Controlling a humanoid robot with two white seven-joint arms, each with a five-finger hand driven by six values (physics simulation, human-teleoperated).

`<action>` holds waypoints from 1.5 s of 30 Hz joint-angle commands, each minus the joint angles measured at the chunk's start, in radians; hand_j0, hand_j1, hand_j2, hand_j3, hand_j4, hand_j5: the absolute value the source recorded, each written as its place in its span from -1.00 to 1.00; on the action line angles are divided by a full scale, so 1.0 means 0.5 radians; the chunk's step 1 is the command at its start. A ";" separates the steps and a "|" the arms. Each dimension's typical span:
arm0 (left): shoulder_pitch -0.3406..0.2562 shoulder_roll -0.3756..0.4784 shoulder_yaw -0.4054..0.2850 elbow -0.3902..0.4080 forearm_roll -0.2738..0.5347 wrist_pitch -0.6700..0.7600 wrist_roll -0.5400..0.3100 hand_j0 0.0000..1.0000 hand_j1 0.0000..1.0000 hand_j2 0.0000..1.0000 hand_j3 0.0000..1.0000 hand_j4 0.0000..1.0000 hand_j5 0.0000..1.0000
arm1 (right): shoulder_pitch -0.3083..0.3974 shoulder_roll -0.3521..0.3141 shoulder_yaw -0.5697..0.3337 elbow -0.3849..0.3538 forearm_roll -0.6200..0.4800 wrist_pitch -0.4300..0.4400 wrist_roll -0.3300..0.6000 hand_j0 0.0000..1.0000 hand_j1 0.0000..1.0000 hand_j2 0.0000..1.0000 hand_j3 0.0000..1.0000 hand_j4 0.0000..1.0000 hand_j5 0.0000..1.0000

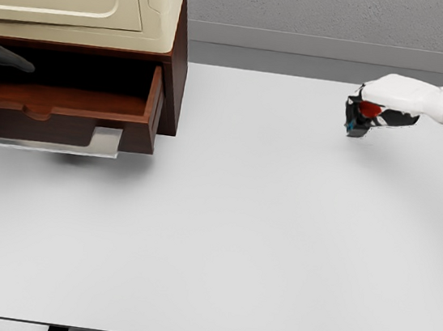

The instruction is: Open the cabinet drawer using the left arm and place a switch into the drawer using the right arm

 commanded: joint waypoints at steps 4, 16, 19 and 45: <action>0.000 0.004 0.003 0.063 0.013 0.005 -0.002 1.00 1.00 1.00 1.00 1.00 1.00 | -0.049 0.138 0.015 -0.055 -0.010 0.006 -0.001 -0.20 -0.20 -0.20 -0.20 -0.20 -0.20; 0.000 0.004 0.003 0.060 0.019 0.005 0.001 1.00 1.00 1.00 1.00 1.00 1.00 | -0.184 0.353 0.070 -0.224 -0.010 0.006 -0.001 -0.20 -0.20 -0.20 -0.20 -0.20 -0.20; 0.000 0.004 0.003 0.060 0.022 0.005 0.004 1.00 1.00 1.00 1.00 1.00 1.00 | -0.181 0.343 0.074 -0.255 -0.010 0.006 -0.001 -0.20 -0.20 -0.20 -0.20 -0.20 -0.20; 0.006 0.004 0.003 0.072 0.019 0.005 0.001 1.00 1.00 1.00 1.00 1.00 1.00 | -0.298 0.500 0.334 -0.804 -0.044 0.006 -0.001 -0.19 -0.19 -0.19 -0.19 -0.19 -0.19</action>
